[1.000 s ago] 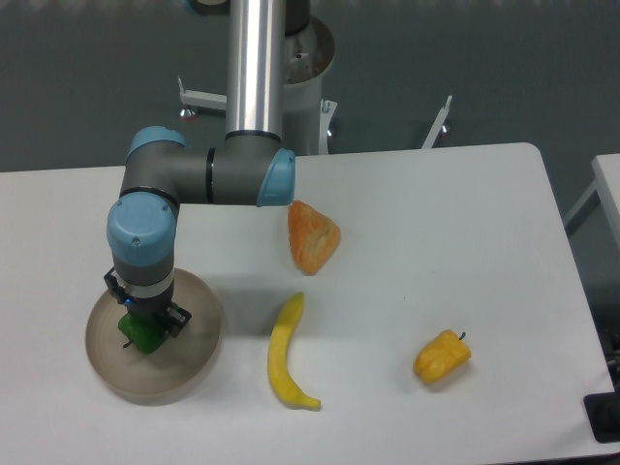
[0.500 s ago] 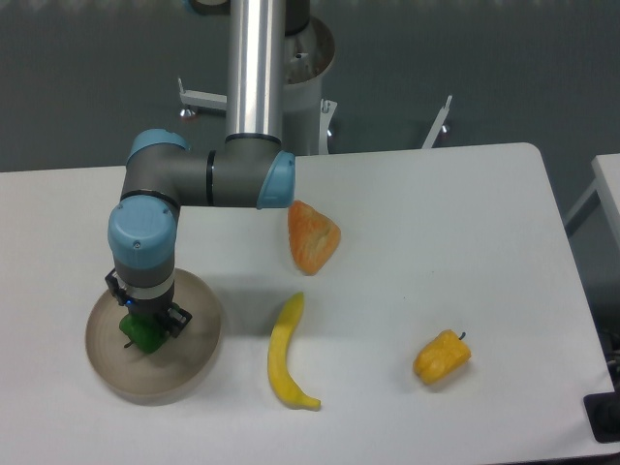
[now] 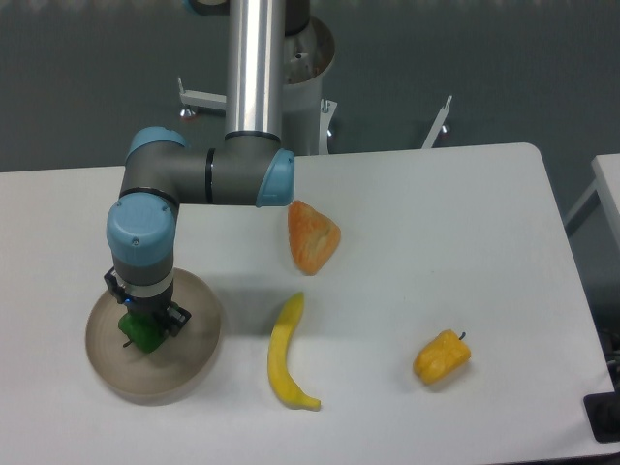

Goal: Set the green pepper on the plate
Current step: 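Lower the green pepper onto the plate and hold it there, then open the gripper to release the green pepper on the plate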

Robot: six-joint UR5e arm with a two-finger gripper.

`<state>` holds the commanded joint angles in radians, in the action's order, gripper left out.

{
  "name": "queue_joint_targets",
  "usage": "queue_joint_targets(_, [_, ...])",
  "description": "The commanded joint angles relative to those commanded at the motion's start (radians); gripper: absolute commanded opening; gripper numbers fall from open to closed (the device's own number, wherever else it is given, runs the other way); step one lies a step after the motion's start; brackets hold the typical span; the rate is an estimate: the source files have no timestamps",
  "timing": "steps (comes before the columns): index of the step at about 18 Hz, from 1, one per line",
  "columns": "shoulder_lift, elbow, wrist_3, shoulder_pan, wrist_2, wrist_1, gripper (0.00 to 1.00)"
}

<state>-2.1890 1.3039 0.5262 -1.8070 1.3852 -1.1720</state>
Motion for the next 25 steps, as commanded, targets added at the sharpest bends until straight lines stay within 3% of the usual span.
queue_joint_targets(6, [0.011,0.000,0.000,0.000,0.000,-0.002,0.72])
queue_joint_targets(15, [0.026,-0.003,0.002,0.000,0.000,-0.002,0.75])
queue_joint_targets(18, [0.043,-0.009,0.002,-0.002,0.003,-0.003,0.85])
queue_joint_targets(21, [0.051,-0.020,0.034,-0.008,0.078,-0.002,1.00])
queue_joint_targets(25, [0.058,-0.049,0.051,-0.075,0.182,-0.005,1.00])
